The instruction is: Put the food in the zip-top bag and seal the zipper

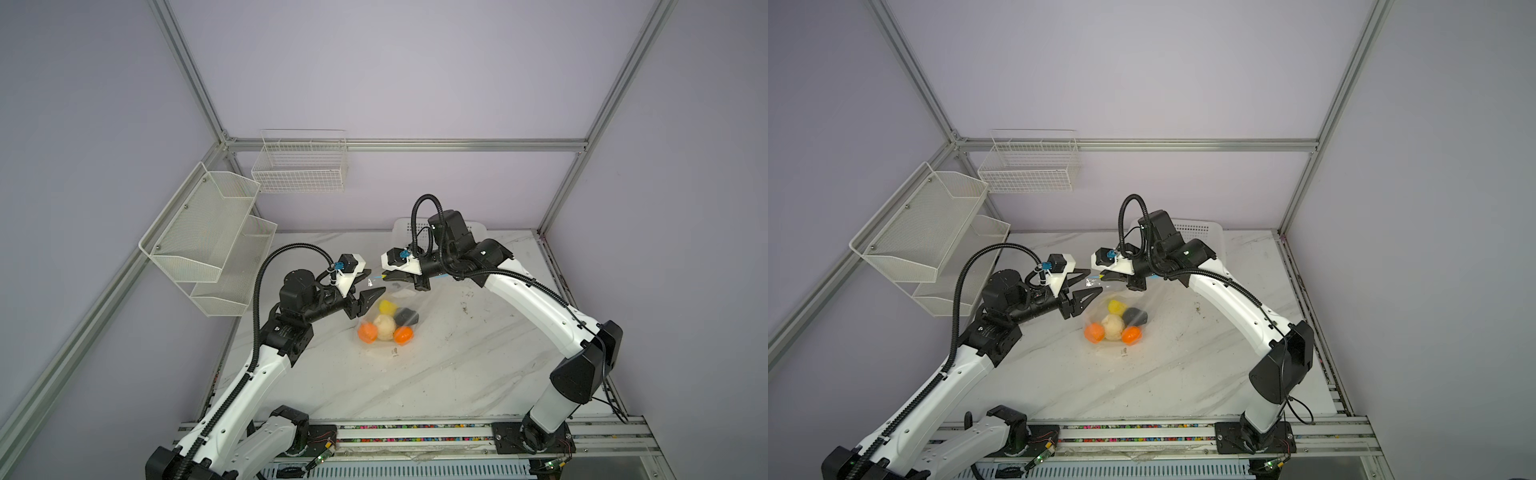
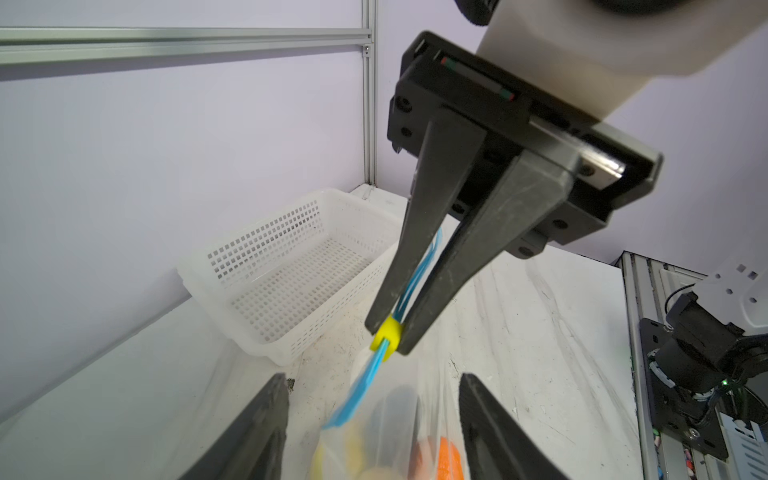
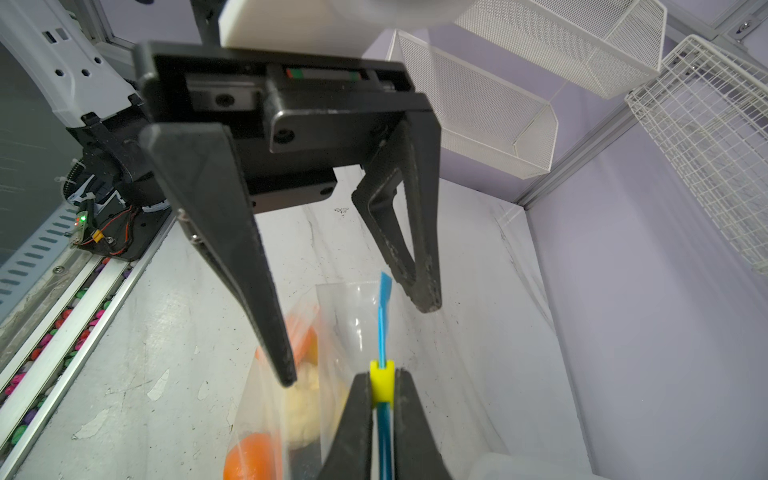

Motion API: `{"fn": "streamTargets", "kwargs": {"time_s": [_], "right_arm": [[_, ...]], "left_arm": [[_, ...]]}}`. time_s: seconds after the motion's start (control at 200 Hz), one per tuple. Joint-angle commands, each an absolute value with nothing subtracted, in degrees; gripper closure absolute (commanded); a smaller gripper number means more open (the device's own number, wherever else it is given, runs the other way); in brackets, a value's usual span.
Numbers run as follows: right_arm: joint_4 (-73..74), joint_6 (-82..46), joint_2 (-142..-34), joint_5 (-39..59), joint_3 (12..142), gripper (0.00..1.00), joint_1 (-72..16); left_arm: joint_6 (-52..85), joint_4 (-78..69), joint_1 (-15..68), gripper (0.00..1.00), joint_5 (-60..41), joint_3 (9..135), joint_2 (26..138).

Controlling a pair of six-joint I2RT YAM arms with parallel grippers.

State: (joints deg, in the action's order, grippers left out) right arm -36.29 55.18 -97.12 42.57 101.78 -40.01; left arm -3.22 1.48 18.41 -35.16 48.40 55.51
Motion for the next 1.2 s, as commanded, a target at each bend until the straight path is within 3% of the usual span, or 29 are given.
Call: {"fn": "streamTargets", "kwargs": {"time_s": [0.0, 0.36, 0.695, 0.92, 1.195], "right_arm": [[-37.88, 56.59, -97.52, 44.47, 102.49, 0.94, -39.66], [-37.88, 56.56, -97.27, 44.28, 102.66, 0.94, -39.56], [-37.77, 56.44, -97.11, 44.12, 102.42, 0.94, -39.55], [-37.88, 56.32, -97.07, 42.66, 102.88, 0.94, -39.55], [-37.95, 55.75, -96.42, 41.43, 103.02, 0.94, -39.29]], "left_arm": [[-3.91, -2.49, 18.19, 0.38, -36.43, 53.26, 53.83], [-4.18, -0.6, 18.19, 0.77, -39.66, 53.92, 54.76], [-2.84, -1.31, 18.19, 1.0, -39.21, 54.1, 54.8], [-2.64, 0.99, 18.19, 1.0, -35.89, 53.02, 52.78], [-3.14, 3.08, 18.19, 1.0, -24.53, 49.62, 47.05]]}}
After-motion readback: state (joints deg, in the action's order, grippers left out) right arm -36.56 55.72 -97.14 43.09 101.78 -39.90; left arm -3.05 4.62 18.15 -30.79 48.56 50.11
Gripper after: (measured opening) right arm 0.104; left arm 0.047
